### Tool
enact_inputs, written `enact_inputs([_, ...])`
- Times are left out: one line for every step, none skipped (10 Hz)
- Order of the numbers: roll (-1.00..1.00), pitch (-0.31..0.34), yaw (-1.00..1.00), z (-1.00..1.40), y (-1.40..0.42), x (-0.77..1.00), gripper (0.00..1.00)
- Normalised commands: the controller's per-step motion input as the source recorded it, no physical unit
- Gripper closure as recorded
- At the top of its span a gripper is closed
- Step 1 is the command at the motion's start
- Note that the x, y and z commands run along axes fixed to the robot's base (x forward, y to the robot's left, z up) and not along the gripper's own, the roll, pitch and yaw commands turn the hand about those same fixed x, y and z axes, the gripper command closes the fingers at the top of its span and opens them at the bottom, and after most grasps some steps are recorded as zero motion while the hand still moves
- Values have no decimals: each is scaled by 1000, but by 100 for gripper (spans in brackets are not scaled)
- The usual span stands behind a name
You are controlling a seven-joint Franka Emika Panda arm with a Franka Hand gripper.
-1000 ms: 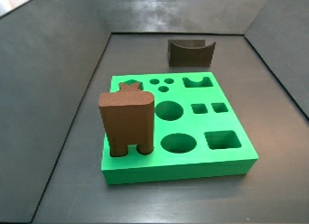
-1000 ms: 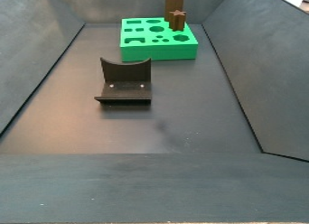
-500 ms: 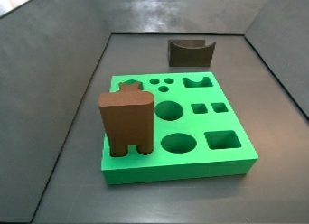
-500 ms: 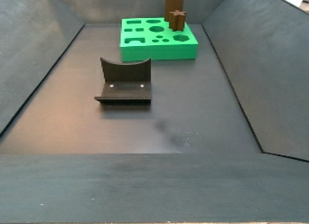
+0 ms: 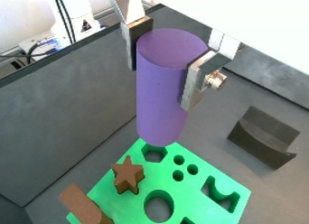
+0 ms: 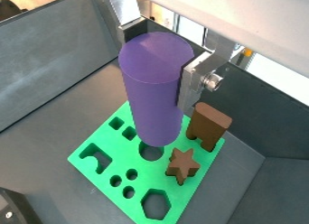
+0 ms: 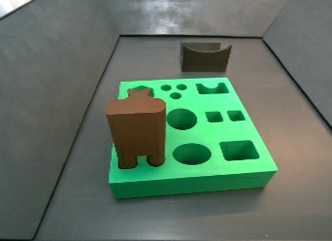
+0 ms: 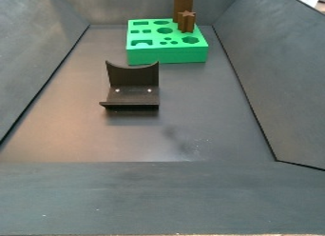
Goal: Pick up the round object. Move up. Move to above the board. Insert the round object.
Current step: Insert the round object.
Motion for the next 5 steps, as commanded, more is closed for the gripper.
enact_inputs([0,-167,0,-483,-123,91,100])
enact_inputs([0,-156,0,-514,-154,160,100])
enact_inputs([36,-176,0,-514,-180,126,100])
enact_inputs([50,-164,0,-540,-180,143,100])
enact_inputs([70,-176,0,-534,-183,111,100])
